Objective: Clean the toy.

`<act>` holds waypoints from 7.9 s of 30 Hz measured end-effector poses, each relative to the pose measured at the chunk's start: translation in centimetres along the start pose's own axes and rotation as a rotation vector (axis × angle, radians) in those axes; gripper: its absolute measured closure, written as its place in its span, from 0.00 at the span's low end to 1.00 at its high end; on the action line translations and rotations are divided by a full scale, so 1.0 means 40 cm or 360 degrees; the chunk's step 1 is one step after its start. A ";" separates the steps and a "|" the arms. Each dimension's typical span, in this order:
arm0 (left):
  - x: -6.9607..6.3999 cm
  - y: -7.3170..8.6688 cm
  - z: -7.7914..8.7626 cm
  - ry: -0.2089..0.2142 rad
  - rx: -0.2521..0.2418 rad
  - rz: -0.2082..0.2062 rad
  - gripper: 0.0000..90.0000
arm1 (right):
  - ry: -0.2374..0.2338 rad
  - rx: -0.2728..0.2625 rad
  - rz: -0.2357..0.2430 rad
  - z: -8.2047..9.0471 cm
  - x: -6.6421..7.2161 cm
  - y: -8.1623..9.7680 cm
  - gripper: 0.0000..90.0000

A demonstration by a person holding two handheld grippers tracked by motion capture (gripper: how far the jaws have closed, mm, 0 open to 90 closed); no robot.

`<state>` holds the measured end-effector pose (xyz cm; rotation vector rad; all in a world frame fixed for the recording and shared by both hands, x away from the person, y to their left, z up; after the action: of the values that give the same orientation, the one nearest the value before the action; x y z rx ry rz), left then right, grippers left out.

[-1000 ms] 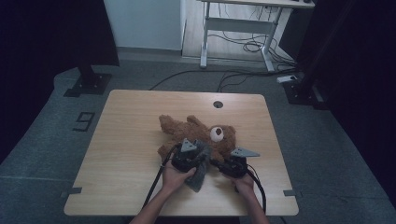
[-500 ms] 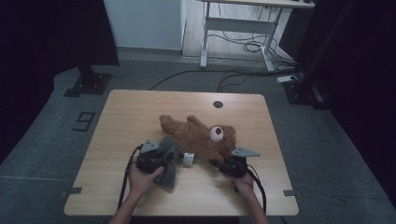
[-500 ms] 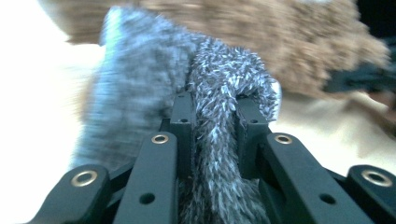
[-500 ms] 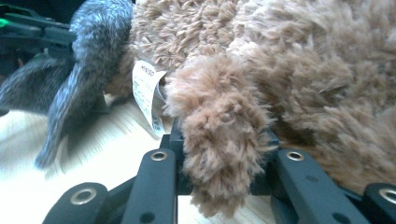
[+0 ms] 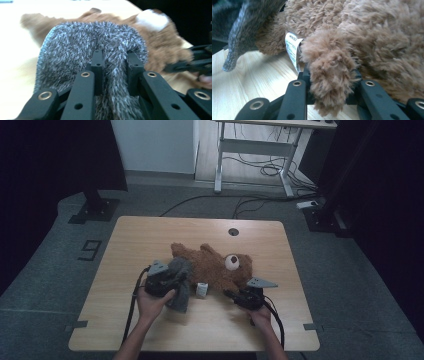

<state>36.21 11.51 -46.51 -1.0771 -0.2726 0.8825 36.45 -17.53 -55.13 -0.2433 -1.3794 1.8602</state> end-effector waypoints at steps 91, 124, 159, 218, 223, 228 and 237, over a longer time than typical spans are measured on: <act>-0.193 0.063 -0.261 0.0289 0.0442 -0.0135 0.82 | 0.0154 0.0002 -0.0191 0.088 -0.120 -0.003 0.76; -0.227 -0.006 -0.263 0.0289 0.0275 -0.0123 0.86 | 0.0123 0.0015 -0.0165 0.093 -0.121 -0.003 0.76; -0.171 -0.074 -0.139 0.0255 0.0048 -0.0155 0.86 | 0.0103 0.0029 -0.0153 0.095 -0.124 0.003 0.76; 0.028 -0.105 -0.033 -0.0134 0.0016 -0.0015 0.86 | 0.0087 0.0023 -0.0171 0.095 -0.133 0.009 0.76; -0.024 -0.128 -0.111 -0.0118 0.0065 -0.0069 0.86 | 0.0088 0.0025 -0.0171 0.096 -0.132 0.010 0.76; -0.056 -0.094 -0.187 -0.0136 0.0129 -0.0138 0.85 | 0.0087 0.0024 -0.0168 0.096 -0.134 0.011 0.76; -0.061 -0.055 -0.186 -0.0094 0.0133 -0.0171 0.86 | 0.0201 0.0001 -0.0103 0.102 -0.125 0.009 0.50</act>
<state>40.13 4.48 -47.69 -0.9514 -0.3367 0.8232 37.30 -23.91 -55.30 -0.3068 -1.2863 1.7615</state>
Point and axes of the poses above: each handheld gripper's, and its own axes: z roughly backward along the jaws, y roughly out of its underside, x roughly to its left, the point moved 2 cm from there along -z, roughly forward along the jaws, and after that the axes turned 3 degrees about y, right-handed, at the moved point
